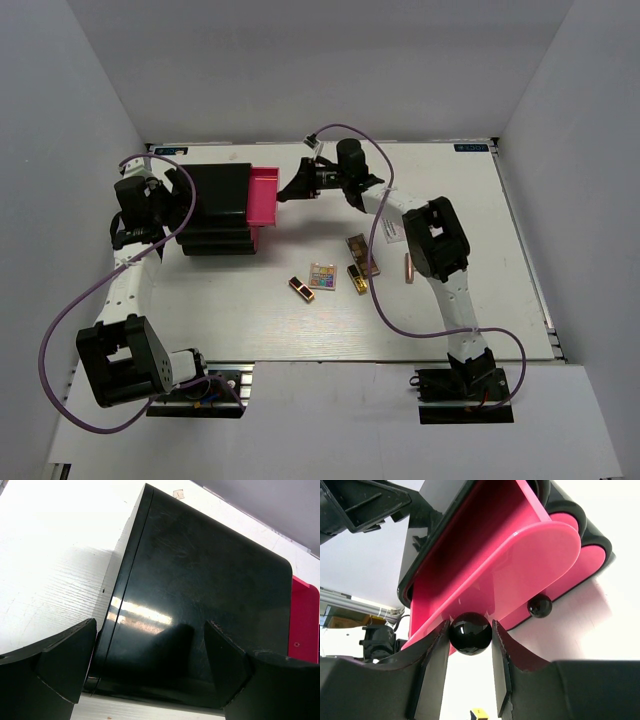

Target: Organize the makeup

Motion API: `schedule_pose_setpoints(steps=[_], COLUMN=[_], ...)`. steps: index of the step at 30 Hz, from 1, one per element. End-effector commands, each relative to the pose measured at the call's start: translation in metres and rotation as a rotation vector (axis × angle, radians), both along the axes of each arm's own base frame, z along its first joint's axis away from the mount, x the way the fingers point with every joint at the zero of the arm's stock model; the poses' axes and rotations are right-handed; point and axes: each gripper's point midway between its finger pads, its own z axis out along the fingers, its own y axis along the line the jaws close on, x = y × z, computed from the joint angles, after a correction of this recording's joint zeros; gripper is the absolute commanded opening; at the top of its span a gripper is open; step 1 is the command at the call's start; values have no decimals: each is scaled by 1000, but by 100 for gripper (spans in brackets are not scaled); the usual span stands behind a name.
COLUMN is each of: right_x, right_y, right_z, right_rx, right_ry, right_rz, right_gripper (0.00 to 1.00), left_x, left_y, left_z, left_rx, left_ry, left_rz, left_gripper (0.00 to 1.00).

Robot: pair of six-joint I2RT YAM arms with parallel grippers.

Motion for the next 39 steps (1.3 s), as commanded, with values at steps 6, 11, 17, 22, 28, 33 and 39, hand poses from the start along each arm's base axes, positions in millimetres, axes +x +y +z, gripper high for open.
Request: schedule_pose_setpoints(steps=[6, 11, 17, 22, 28, 33, 39], right_x=[14, 10, 7, 1, -12, -23, -27], right_y=[-16, -16, -18, -27, -49, -89, -151], right_z=[20, 26, 37, 42, 47, 47, 38], right_rx=[15, 29, 43, 31, -49, -211, -368], right_ry=[-53, -71, -86, -110, -206, -372, -545], right_rz=[-59, -24, 1, 9, -11, -138, -336], right_gripper=[31, 64, 82, 83, 85, 89, 89], left_x=[0, 0, -1, -3, -7, -17, -39], left_y=[-1, -2, -3, -2, 3, 6, -12], left_z=[14, 15, 17, 24, 43, 78, 120], left_rx=[-6, -9, -11, -7, 16, 34, 14], left_ry=[-44, -47, -57, -75, -114, -185, -284], left_rz=[-7, -9, -12, -4, 30, 61, 27], left_gripper=[98, 98, 98, 98, 98, 98, 98])
